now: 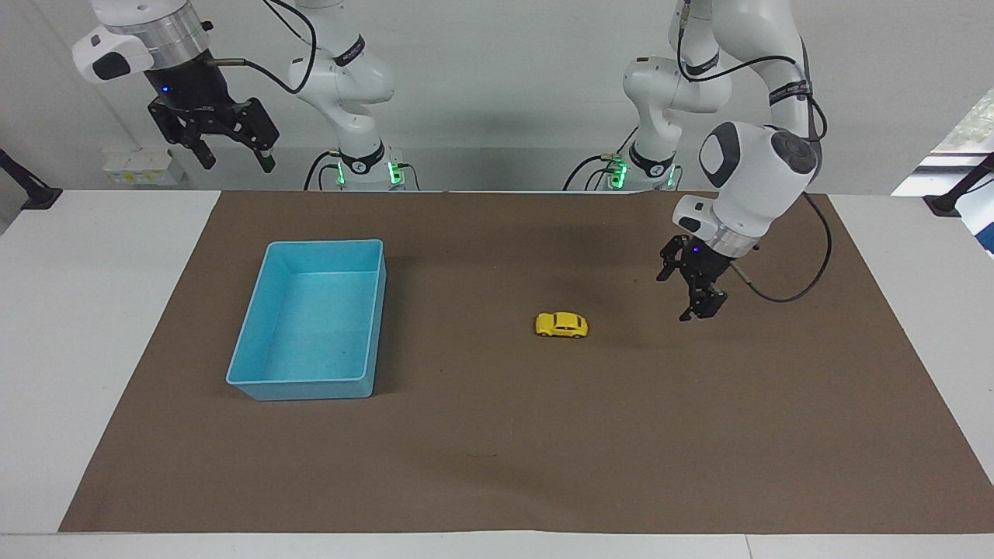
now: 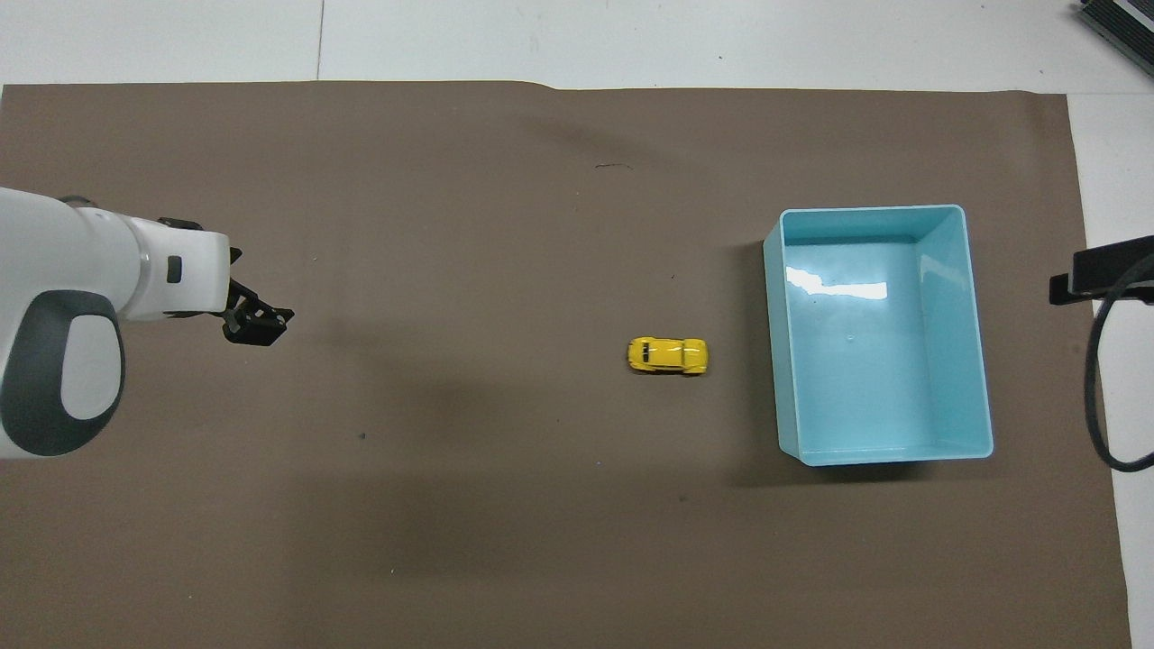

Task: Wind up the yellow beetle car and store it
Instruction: 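Release the car and withdraw the left gripper, letting it roll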

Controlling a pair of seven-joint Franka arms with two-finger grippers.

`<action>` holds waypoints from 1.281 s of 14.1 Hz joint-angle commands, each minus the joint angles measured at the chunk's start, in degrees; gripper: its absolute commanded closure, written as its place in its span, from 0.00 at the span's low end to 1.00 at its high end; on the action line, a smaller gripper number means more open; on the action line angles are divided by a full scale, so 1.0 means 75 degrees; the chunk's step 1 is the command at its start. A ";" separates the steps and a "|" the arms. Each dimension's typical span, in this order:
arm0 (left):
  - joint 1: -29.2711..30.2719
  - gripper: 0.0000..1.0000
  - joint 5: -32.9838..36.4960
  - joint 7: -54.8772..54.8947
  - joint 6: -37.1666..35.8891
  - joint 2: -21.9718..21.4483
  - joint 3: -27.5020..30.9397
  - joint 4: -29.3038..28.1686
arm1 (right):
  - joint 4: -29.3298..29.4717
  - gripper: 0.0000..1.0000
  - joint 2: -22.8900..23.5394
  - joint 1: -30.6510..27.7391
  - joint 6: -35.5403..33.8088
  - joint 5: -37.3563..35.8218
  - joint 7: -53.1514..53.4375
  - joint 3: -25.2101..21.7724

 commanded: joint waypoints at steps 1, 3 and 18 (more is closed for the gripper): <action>0.0164 0.00 0.0560 -0.2040 -0.0800 0.0080 -0.0074 0.0681 | -0.0095 0.00 -0.0114 -0.0041 0.0038 0.0196 0.0106 0.0009; 0.0374 0.00 0.0596 -0.3588 -0.1303 0.0010 -0.0074 0.0950 | -0.0095 0.00 -0.0114 -0.0041 -0.0079 0.0196 0.0106 -0.0038; 0.1266 0.00 0.0631 -0.5294 -0.4186 -0.0518 0.0231 0.2825 | -0.0950 0.00 -0.0688 0.0275 -0.0150 0.0196 -0.4282 0.0103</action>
